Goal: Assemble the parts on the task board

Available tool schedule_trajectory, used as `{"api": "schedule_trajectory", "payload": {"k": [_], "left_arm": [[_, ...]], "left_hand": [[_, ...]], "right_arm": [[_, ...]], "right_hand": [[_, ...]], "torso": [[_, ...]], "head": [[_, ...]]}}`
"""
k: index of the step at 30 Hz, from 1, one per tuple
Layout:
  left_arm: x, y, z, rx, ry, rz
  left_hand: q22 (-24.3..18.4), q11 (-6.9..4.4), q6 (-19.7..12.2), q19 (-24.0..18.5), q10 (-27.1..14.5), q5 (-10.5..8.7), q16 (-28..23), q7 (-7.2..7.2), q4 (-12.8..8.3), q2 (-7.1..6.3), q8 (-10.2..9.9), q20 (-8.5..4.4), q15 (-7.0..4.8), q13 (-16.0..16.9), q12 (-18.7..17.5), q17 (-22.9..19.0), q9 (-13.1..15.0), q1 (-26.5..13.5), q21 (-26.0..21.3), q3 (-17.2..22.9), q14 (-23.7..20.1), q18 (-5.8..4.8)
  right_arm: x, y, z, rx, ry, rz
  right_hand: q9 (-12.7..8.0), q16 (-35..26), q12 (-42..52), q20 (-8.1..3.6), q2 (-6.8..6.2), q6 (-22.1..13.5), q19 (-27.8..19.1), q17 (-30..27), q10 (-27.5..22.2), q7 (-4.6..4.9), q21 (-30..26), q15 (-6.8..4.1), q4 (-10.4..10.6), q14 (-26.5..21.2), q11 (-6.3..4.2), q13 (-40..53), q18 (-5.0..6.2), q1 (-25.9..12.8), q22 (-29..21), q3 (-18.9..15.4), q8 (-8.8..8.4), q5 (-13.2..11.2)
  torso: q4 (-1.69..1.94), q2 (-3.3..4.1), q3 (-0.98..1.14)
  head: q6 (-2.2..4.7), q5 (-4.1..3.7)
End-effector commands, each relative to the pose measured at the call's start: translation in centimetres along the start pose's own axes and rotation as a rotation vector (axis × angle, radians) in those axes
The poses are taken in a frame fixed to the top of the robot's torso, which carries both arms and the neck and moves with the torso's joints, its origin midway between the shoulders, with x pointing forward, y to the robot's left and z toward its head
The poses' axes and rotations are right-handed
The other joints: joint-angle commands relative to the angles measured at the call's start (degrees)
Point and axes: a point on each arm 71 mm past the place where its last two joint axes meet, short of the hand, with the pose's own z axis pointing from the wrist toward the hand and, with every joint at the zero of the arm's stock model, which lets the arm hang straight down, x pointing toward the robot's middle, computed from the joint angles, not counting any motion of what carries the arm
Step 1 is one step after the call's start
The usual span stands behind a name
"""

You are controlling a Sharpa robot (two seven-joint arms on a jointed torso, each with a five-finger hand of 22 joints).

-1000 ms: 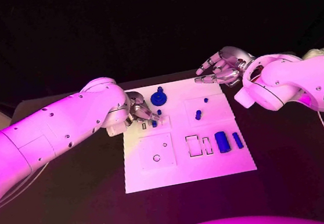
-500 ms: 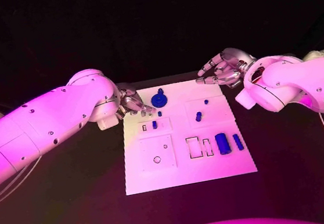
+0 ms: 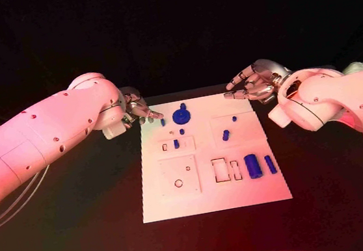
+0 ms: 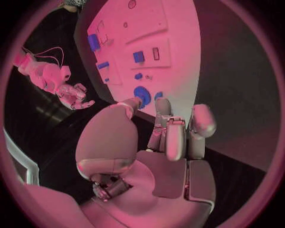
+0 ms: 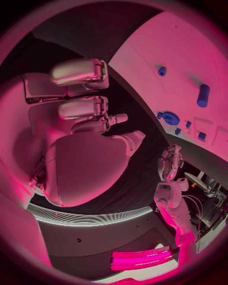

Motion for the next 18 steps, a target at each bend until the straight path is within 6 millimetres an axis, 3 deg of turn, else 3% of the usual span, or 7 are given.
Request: {"api": "schedule_trajectory", "payload": {"k": [1, 18], "left_arm": [[-0.3, -0.3, 0.4, 0.013, -0.005, -0.025], [-0.1, -1.0, 2.3, -0.011, 0.010, -0.047]], "left_hand": [[0.16, 0.04, -0.18, 0.40, -0.04, 0.17, 0.08, 0.05, -0.08, -0.20, -0.18, 0.11, 0.49, 0.05, 0.12, 6.31, -0.11, 0.50, 0.18, -0.45, 2.32, 0.64], [0.40, 0.21, 0.01, 0.60, -0.12, -0.01, 0.35, 0.20, 0.02, 0.03, -0.50, 0.33, 0.66, 0.07, 0.31, 6.66, -0.58, -0.06, 0.30, -0.87, 2.49, 0.61]], "right_arm": [[0.1, 0.1, 0.0, -0.017, 0.004, 0.000], [0.3, 0.5, 0.0, -0.030, 0.003, 0.002]], "right_hand": [[-0.08, -0.30, -0.28, 0.24, 0.14, 0.29, 4.64, 11.81, -0.30, 0.08, -0.32, 0.31, 0.28, 5.16, 0.28, 8.68, 0.37, -0.49, 13.18, -0.09, -0.03, -0.25], [-0.09, -0.32, -0.33, 0.24, 0.19, 0.28, 4.59, 11.75, -0.34, 0.08, -0.41, 0.30, 0.25, 5.15, 0.28, 8.64, 0.39, -0.54, 13.12, -0.09, -0.03, -0.20]], "torso": [[0.03, 0.14, -0.05], [-0.51, 1.41, -0.29]], "head": [[0.04, 0.00], [1.05, 0.27]]}}
